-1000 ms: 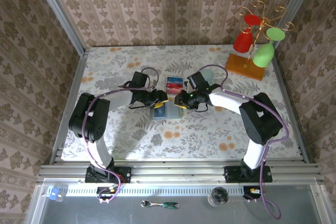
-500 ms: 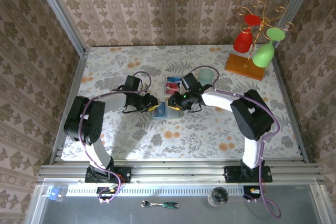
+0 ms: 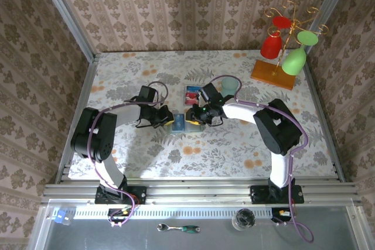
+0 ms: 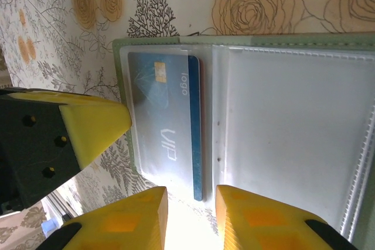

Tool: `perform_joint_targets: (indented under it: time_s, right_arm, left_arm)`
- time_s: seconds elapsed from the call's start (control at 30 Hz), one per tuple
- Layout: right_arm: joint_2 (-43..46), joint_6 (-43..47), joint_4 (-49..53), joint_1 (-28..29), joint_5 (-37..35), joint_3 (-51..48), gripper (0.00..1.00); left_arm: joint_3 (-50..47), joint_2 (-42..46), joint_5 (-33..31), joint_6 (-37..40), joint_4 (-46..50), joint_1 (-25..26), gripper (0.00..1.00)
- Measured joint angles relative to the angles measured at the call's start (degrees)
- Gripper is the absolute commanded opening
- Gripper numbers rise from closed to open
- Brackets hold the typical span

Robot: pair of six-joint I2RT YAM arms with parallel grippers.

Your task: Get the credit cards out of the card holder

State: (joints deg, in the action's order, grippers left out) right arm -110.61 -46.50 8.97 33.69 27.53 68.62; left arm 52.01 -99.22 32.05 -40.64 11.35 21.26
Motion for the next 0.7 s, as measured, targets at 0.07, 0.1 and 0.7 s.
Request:
perform_joint_targets:
  time_s: [0.07, 0.1, 0.7]
  right_arm:
    - [-0.42, 0.0, 0.0, 0.02, 0.02, 0.61, 0.28]
    - [-0.59, 0.0, -0.02, 0.02, 0.07, 0.83, 0.28]
    - [-1.66, -0.11, 0.0, 0.33, 0.87, 2.58, 0.28]
  left_arm:
    - [-0.07, 0.37, -0.39, 0.0, 0.0, -0.04, 0.07]
    - [-0.13, 0.63, -0.46, 0.02, 0.0, -0.04, 0.06]
    - [-0.63, 0.9, -0.66, 0.46, -0.02, -0.04, 0.0]
